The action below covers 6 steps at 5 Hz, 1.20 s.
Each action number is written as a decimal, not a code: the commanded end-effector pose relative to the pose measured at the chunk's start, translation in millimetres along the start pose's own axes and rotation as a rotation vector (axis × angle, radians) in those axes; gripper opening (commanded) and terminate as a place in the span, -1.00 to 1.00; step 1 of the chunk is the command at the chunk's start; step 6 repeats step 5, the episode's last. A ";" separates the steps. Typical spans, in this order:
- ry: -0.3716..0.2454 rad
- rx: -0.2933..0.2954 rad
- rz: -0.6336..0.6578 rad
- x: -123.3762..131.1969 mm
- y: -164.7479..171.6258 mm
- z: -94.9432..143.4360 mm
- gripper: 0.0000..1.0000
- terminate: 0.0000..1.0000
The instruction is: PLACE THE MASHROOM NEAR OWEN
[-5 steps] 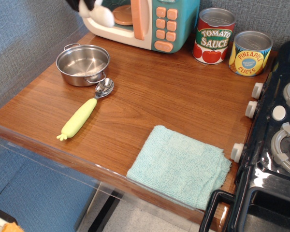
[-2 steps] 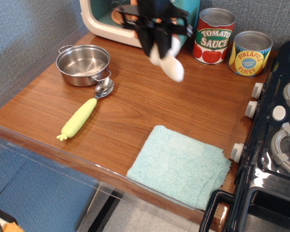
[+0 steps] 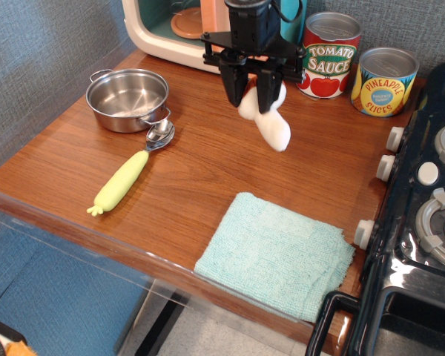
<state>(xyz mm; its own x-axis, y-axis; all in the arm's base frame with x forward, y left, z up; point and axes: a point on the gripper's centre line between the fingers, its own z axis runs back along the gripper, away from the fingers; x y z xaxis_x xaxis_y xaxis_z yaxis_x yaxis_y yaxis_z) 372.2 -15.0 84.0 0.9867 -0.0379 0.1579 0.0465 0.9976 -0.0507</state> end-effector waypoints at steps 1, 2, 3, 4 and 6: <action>-0.080 -0.023 0.026 0.4 8.4 35.4 1.00 -1.00; -0.106 -0.031 0.060 -0.2 10.8 55.0 1.00 -1.00; -0.083 -0.035 0.083 -2.4 16.1 64.5 1.00 -1.00; -0.083 -0.035 0.083 -2.4 16.1 64.5 1.00 -1.00; -0.083 -0.035 0.083 -2.4 16.1 64.5 1.00 1.00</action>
